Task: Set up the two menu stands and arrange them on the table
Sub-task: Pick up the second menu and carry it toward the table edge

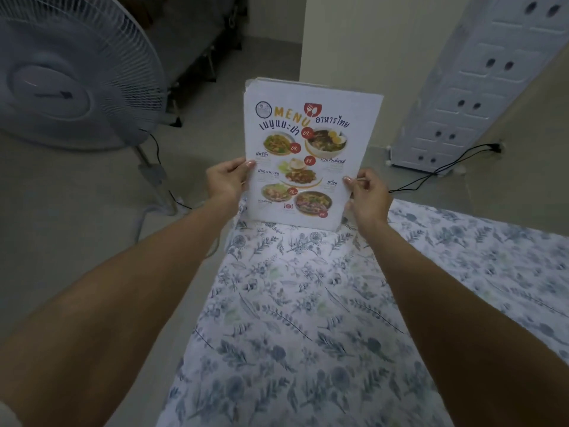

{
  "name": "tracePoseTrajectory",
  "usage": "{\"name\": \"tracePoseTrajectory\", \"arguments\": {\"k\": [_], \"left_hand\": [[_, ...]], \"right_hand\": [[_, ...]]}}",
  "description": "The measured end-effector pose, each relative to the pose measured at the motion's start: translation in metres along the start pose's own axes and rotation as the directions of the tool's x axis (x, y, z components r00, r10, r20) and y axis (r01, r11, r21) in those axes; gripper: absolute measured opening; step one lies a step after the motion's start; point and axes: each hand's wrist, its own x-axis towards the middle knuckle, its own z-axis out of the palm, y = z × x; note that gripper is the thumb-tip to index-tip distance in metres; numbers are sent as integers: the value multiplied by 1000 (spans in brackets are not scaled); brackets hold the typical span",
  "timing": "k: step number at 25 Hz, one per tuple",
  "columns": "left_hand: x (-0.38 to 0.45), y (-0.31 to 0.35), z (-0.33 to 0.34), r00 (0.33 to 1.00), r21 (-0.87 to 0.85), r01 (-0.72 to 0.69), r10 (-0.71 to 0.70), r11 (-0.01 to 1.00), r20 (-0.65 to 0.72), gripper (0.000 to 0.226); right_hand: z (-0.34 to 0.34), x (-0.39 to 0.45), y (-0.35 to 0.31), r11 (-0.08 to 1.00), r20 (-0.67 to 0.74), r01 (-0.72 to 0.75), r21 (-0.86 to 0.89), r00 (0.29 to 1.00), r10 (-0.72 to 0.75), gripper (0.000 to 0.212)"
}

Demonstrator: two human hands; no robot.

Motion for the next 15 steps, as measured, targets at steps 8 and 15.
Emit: {"name": "tracePoseTrajectory", "arguments": {"k": [8,15], "left_hand": [[48,-4,12,999,46,-13,11,999,34,35],[57,-8,14,998,92,-5,-1,996,62,35]], "right_hand": [[17,26,-1,999,4,-24,26,1000,24,11],[15,28,1,1000,25,-14,11,1000,13,24]]}}
